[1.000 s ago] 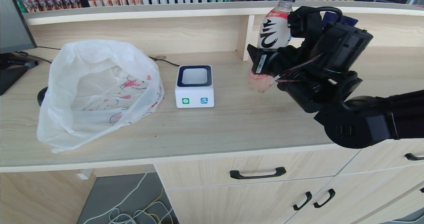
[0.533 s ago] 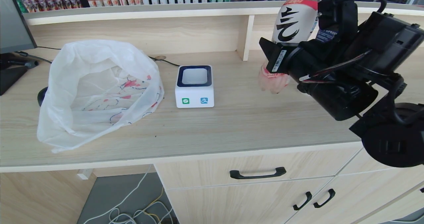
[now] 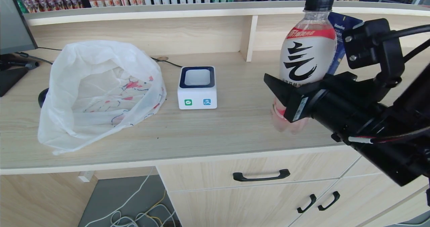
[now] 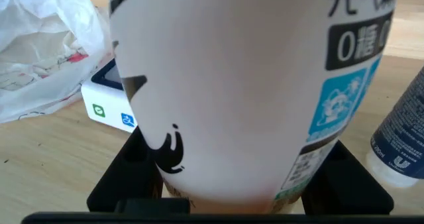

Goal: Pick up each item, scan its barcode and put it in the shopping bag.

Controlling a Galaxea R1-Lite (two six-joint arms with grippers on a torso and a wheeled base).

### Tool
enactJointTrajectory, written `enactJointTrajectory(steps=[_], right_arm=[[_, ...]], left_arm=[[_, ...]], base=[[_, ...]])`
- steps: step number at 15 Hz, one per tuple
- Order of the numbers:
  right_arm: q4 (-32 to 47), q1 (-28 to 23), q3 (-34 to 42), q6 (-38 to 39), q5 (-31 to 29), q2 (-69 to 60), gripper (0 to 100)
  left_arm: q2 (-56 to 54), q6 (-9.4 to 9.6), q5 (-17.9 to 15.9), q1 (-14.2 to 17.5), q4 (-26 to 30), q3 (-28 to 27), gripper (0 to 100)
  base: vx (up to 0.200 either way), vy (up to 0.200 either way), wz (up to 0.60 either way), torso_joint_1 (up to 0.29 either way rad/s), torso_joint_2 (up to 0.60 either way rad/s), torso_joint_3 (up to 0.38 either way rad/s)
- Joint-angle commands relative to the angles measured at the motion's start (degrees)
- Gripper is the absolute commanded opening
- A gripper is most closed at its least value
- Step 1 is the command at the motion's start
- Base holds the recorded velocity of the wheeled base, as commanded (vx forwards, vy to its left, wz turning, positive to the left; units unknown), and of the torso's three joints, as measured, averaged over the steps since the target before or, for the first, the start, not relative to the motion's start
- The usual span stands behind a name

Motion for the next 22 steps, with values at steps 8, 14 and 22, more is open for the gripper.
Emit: enactJointTrajectory(steps=[8, 14, 22], right_arm=[[-0.05, 14.16, 3.09, -11.87, -2.69, 1.31, 0], [-4.18, 18.82, 0.98, -15.48, -3.22, 6.85, 0], [-5.67, 22.69, -3.5, -25.58, -4.27, 8.52, 0]], left_arm=[[0.09, -0.02, 0.0, 0.0, 0.0, 0.0, 100], [0.09, -0.02, 0.0, 0.0, 0.0, 0.0, 100], [0.09, -0.02, 0.0, 0.0, 0.0, 0.0, 100]], base=[[0.0, 0.0, 0.0, 0.0, 0.0, 0.0], [0.0, 0.0, 0.0, 0.0, 0.0, 0.0], [0.0, 0.0, 0.0, 0.0, 0.0, 0.0]])
